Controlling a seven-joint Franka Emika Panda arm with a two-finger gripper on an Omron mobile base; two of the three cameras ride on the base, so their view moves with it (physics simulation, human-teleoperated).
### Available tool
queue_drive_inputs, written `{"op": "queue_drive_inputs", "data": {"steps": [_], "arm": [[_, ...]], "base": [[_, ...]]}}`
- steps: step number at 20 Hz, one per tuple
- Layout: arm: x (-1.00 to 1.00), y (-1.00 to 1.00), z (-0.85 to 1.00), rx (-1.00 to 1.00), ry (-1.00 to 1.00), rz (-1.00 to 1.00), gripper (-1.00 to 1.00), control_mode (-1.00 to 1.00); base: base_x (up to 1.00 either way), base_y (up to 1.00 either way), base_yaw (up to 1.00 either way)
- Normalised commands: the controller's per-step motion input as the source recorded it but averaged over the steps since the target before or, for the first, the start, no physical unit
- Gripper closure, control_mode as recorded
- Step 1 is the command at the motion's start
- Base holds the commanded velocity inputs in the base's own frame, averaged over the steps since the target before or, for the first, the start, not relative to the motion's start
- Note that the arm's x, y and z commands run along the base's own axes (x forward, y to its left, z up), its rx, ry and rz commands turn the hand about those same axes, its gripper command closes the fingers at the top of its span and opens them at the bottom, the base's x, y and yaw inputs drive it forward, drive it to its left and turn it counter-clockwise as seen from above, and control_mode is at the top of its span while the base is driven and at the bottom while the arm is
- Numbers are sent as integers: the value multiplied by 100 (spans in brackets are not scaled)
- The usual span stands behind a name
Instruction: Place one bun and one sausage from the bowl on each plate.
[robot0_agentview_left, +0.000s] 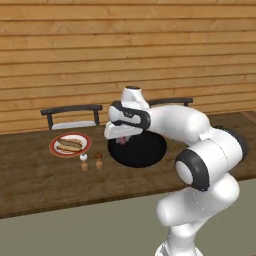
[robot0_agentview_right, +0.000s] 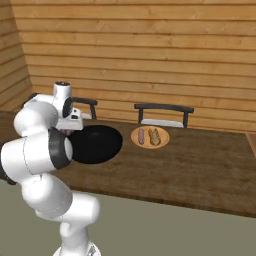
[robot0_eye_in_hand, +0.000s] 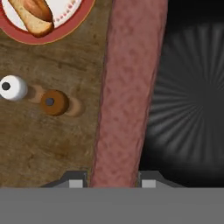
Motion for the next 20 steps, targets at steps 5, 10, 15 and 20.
{"op": "queue_drive_inputs", "data": {"steps": [5,10,15,20], "arm": [[1,39,14,-9,0,28,100,-100],[26,39,-18,-2,-3,22,100,-100],[82,27,-45,0,-7,21,100,-100],[93,29,-1,0,0,15,100,-100]], "base": [[0,0,0],[0,0,0],[0,0,0],[0,0,0]]}}
